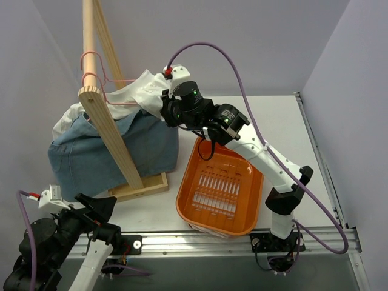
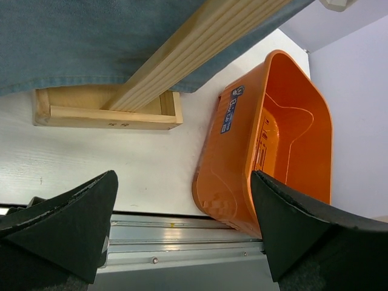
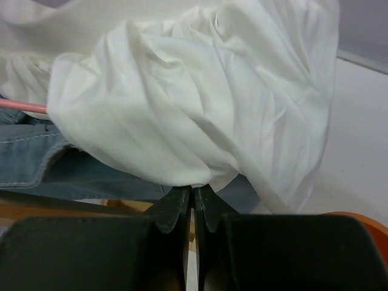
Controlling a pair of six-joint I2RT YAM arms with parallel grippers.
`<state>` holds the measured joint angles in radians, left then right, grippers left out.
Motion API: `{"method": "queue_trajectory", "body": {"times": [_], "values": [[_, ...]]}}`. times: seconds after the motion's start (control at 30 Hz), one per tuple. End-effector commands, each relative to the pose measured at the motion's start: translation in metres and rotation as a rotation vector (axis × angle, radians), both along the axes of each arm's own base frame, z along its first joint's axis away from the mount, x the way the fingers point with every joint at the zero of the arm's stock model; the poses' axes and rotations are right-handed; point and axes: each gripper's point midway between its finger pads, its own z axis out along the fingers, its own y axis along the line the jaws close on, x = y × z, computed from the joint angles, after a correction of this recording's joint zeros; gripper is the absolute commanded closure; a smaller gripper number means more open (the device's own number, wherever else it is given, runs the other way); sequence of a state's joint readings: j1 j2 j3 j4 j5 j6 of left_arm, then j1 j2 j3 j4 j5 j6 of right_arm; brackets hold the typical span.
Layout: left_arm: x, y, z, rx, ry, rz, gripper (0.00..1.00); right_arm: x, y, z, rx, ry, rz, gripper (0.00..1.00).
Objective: Remove the skirt from the hanger
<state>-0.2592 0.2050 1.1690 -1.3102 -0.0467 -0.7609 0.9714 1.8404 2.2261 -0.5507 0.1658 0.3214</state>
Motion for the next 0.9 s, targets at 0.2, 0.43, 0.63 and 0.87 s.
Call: {"method": "queue_trajectory", "body": {"times": [0.2, 0.43, 0.63, 0.87], "values": [[0.0, -0.008, -0.005, 0.012, 0.019, -0.052, 0.05, 0.019, -0.048, 0.084, 0.043, -0.216, -0.144, 1.0], [-0.004, -0.02, -0.009, -0.026, 0.039, -0.114, 0.07, 0.061, -0.061, 0.076, 0.008, -0.25, -0.184, 1.0], [-0.006, -0.024, -0.009, -0.037, 0.048, -0.132, 0.09, 0.106, -0.067, 0.062, 0.015, -0.256, -0.19, 1.0], [-0.007, -0.022, -0.01, -0.017, 0.055, -0.134, 0.09, 0.112, -0.049, 0.036, 0.001, -0.181, -0.126, 0.33]]}}
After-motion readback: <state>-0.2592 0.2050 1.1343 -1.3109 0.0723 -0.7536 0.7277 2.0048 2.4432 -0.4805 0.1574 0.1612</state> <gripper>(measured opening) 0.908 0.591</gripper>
